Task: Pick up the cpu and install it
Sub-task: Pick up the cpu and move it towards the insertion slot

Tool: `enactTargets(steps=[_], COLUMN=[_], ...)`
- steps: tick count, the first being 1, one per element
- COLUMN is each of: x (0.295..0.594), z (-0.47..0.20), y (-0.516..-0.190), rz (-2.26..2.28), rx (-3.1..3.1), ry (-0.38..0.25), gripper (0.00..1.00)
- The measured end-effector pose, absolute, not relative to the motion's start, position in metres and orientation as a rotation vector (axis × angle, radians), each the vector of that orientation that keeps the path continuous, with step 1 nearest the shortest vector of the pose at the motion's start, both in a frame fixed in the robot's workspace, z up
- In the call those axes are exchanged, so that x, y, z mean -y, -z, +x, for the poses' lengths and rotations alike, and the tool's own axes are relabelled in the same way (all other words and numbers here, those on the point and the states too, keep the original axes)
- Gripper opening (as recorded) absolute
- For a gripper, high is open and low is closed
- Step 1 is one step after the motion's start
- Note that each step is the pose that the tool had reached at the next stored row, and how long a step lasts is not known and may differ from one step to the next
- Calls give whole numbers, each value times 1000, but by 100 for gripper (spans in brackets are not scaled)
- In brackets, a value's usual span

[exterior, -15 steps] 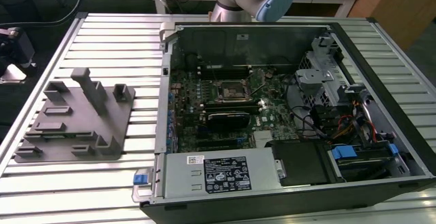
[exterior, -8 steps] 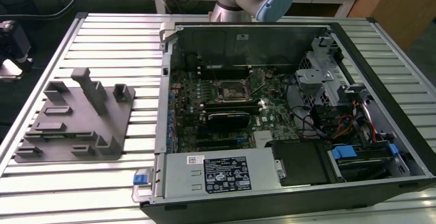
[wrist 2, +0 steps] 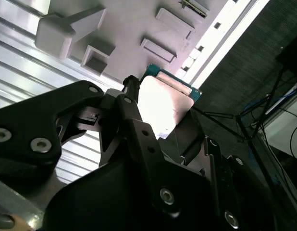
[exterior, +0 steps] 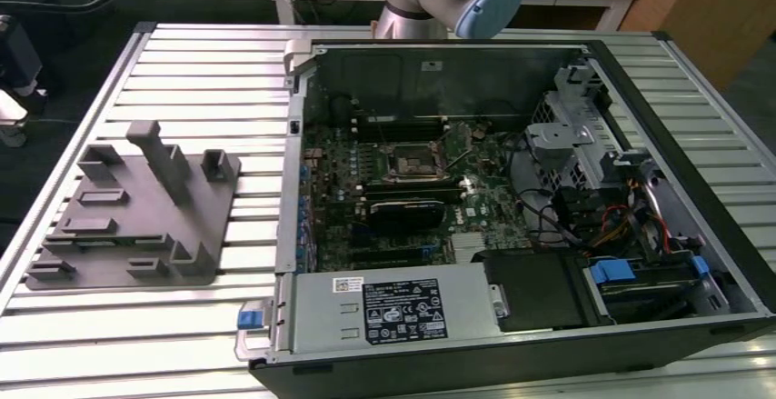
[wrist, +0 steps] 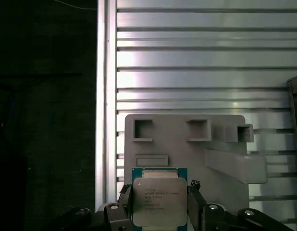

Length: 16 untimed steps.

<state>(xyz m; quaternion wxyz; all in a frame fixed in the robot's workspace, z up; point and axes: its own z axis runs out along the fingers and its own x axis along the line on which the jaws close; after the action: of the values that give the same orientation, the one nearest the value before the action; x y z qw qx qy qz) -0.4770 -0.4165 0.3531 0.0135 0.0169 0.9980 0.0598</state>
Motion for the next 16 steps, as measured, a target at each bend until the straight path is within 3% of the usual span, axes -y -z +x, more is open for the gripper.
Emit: enactTargets(steps=[16], x=[417], z=[-477], y=[-381], rz=[52], rx=[-3108], ry=[-186], gripper=[54])
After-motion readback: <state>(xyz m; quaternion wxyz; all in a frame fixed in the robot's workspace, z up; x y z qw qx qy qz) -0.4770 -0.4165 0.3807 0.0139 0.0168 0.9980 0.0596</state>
